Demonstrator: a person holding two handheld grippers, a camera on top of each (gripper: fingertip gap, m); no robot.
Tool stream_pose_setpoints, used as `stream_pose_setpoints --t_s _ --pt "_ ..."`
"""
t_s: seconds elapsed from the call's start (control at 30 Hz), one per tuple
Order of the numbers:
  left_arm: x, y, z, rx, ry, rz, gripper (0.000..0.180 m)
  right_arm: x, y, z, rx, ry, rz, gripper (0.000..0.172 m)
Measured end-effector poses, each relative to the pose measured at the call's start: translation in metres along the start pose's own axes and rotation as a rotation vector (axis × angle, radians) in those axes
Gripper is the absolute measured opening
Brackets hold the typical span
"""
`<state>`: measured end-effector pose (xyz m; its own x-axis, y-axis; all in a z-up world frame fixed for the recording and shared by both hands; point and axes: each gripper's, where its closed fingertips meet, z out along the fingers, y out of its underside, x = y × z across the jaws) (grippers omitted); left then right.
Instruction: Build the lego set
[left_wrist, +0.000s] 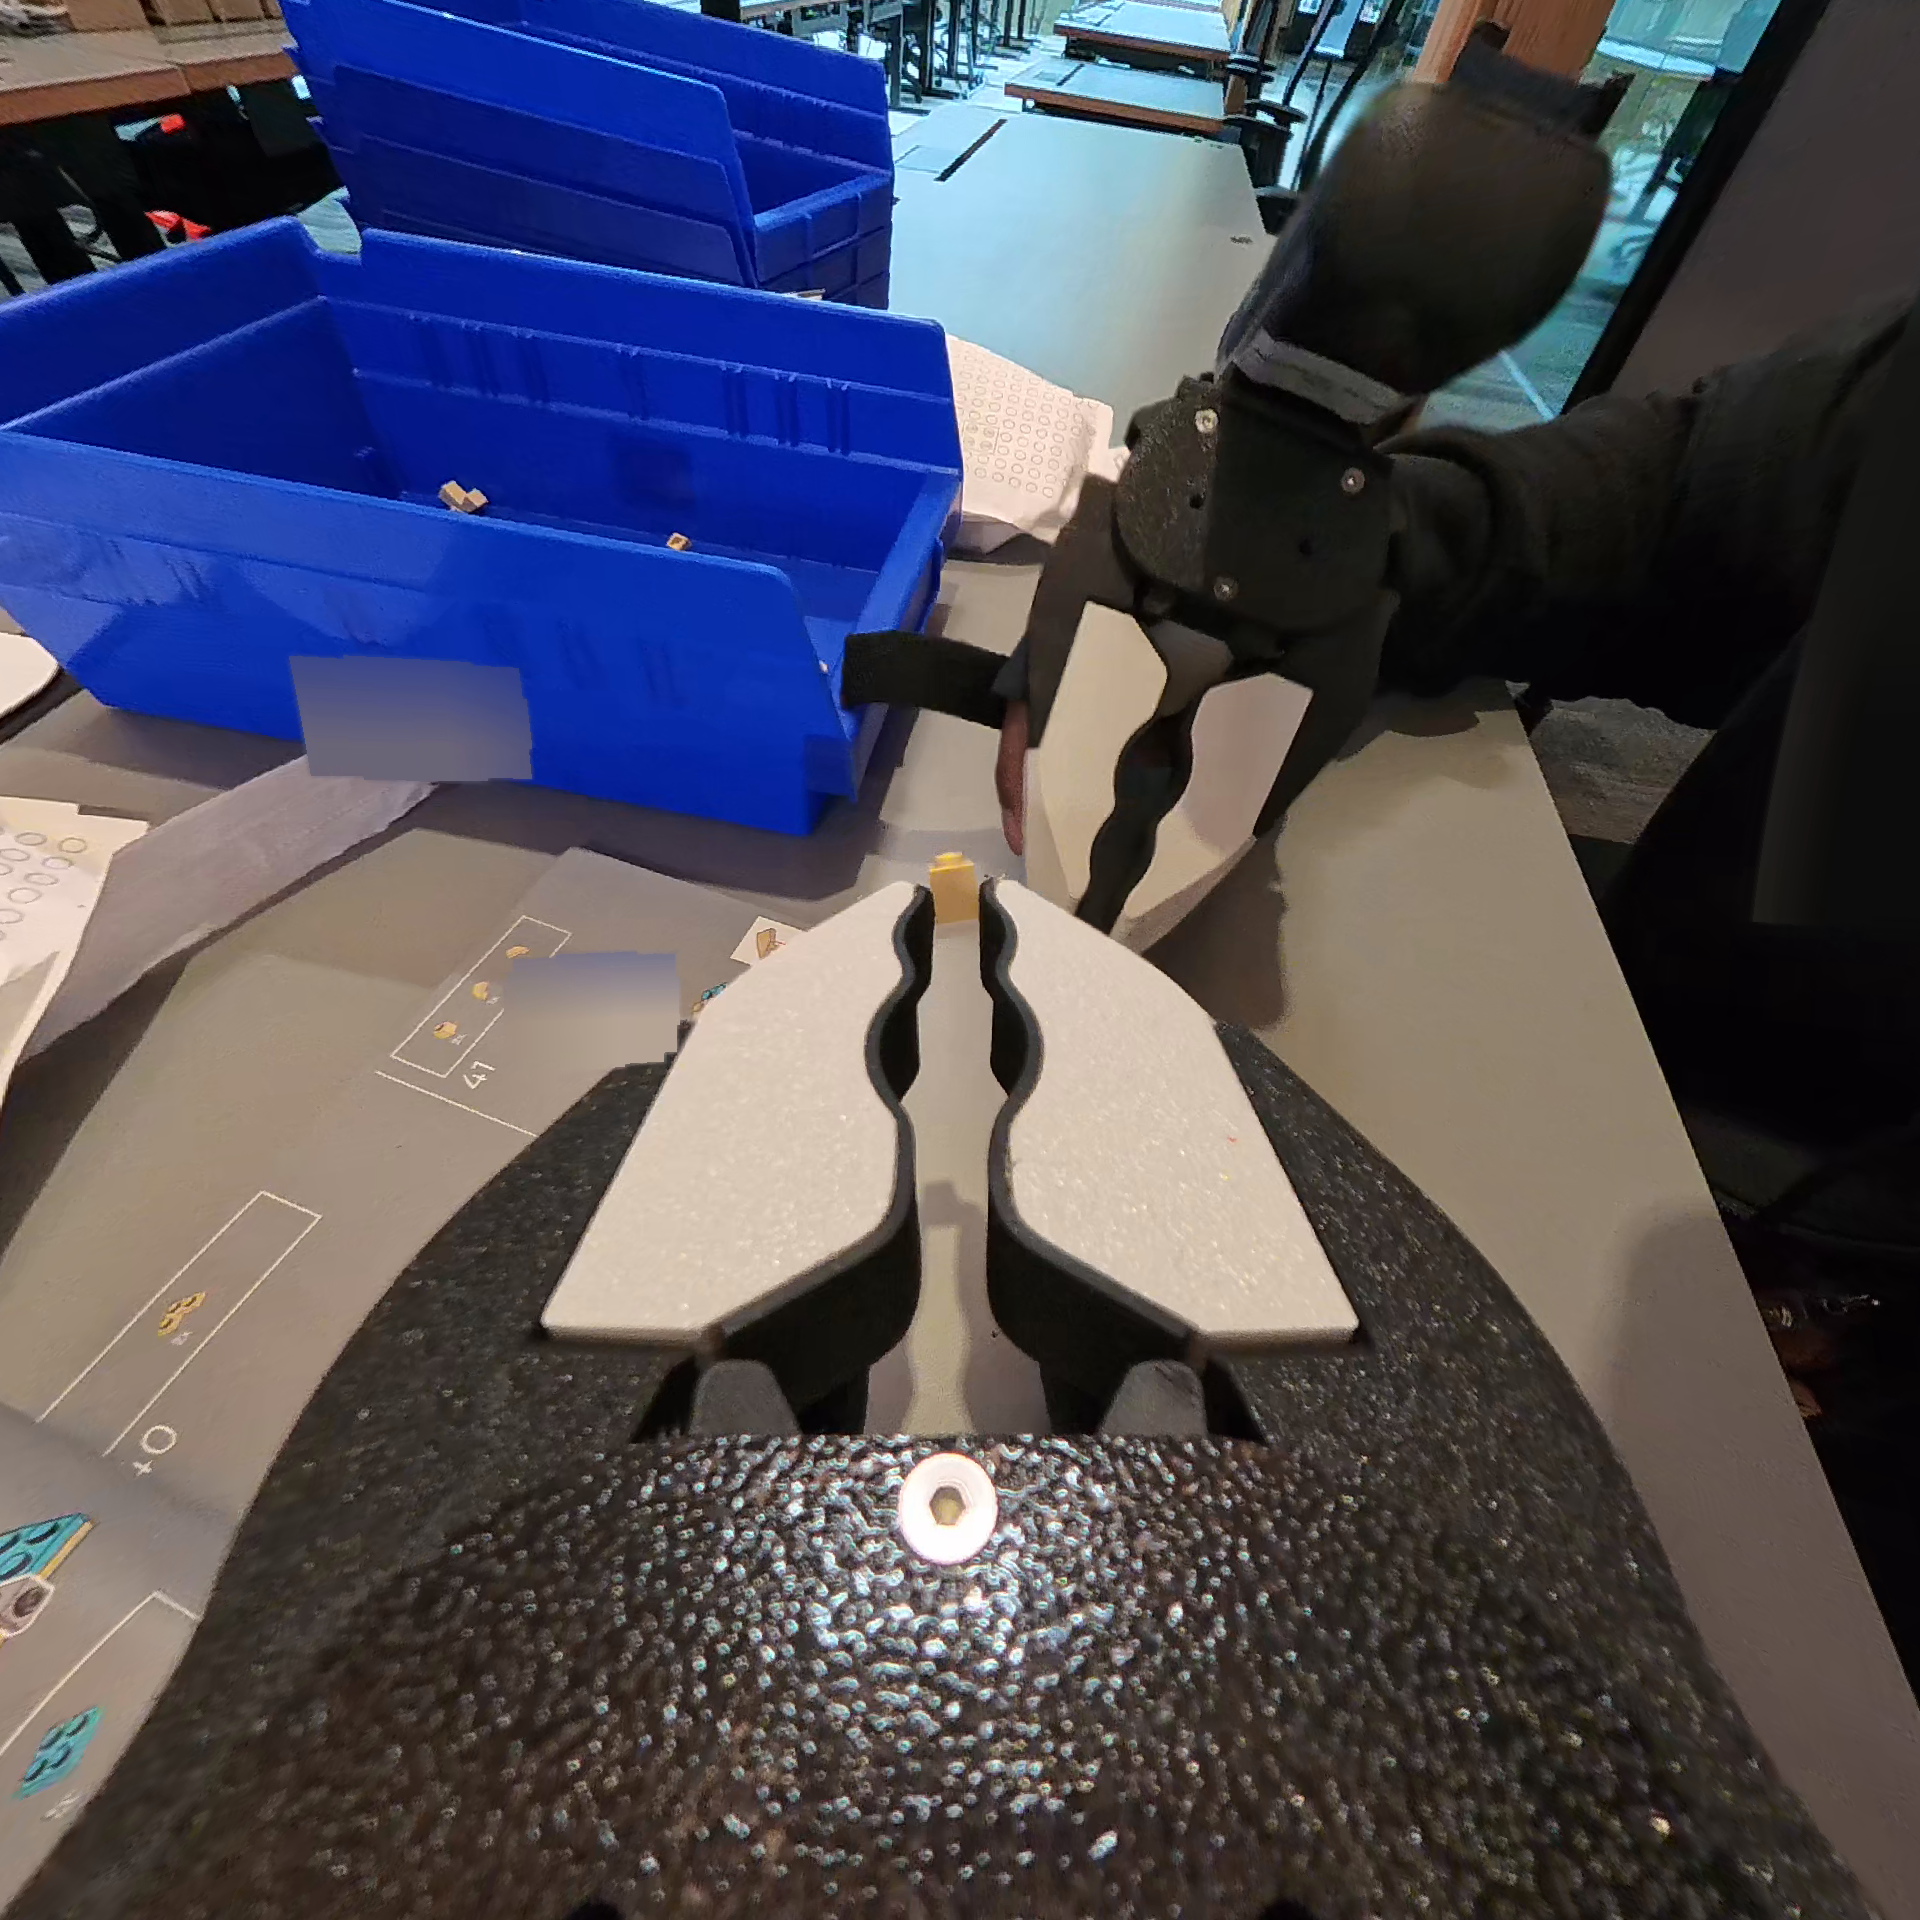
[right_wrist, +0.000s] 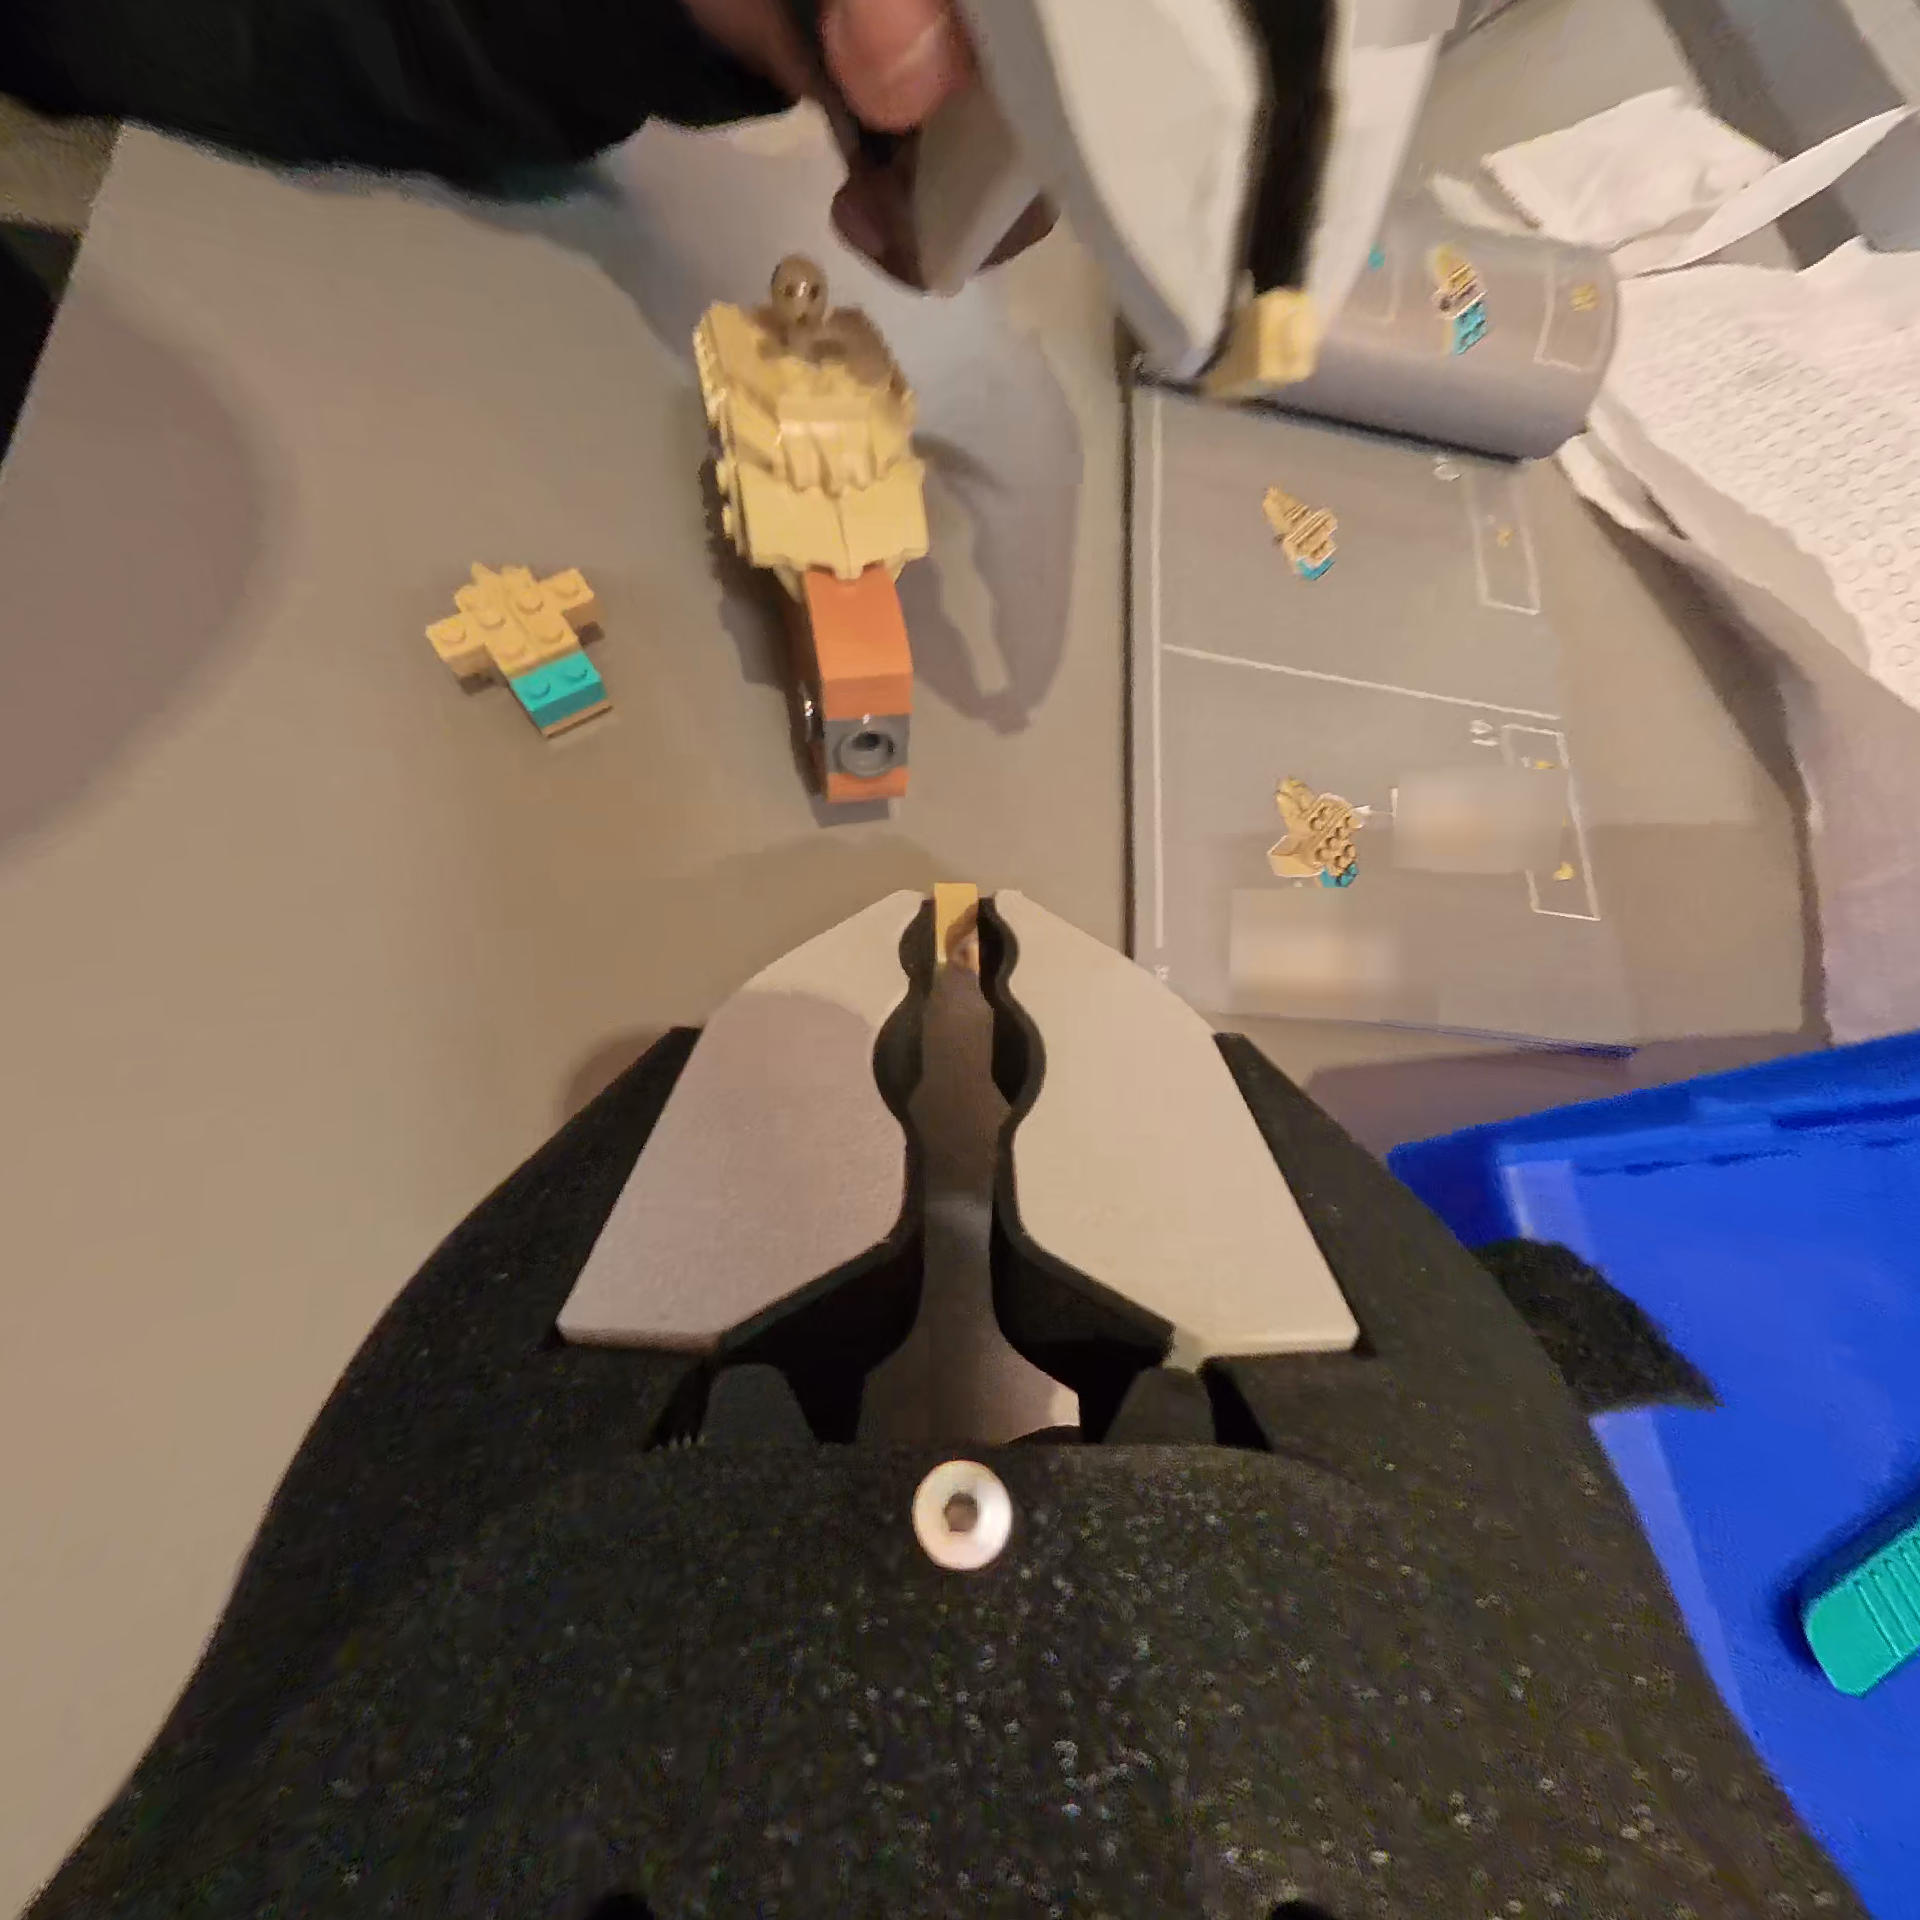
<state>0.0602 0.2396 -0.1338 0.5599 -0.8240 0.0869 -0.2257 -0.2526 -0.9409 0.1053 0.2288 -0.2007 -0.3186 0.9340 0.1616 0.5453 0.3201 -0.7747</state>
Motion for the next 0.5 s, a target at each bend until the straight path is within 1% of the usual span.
stream_pose_setpoints --t_s 0.13,0.27,0.37,0.5 --pt "0.006 0.001 0.003 -0.020 0.015 0.020 0.008 0.010 -0.022 -0.009 0.152 0.019 0.115 0.008" --pt "0.013 0.000 0.006 -0.037 0.025 0.053 0.008 0.012 -0.050 -0.022 0.345 -0.030 0.258 0.008" --pt "0.019 -0.001 0.007 -0.052 0.031 0.079 0.008 0.013 -0.065 -0.033 0.467 -0.064 0.328 0.008" --pt "0.026 -0.001 0.008 -0.075 0.043 0.109 0.008 0.016 -0.073 -0.042 0.559 -0.119 0.404 0.008"
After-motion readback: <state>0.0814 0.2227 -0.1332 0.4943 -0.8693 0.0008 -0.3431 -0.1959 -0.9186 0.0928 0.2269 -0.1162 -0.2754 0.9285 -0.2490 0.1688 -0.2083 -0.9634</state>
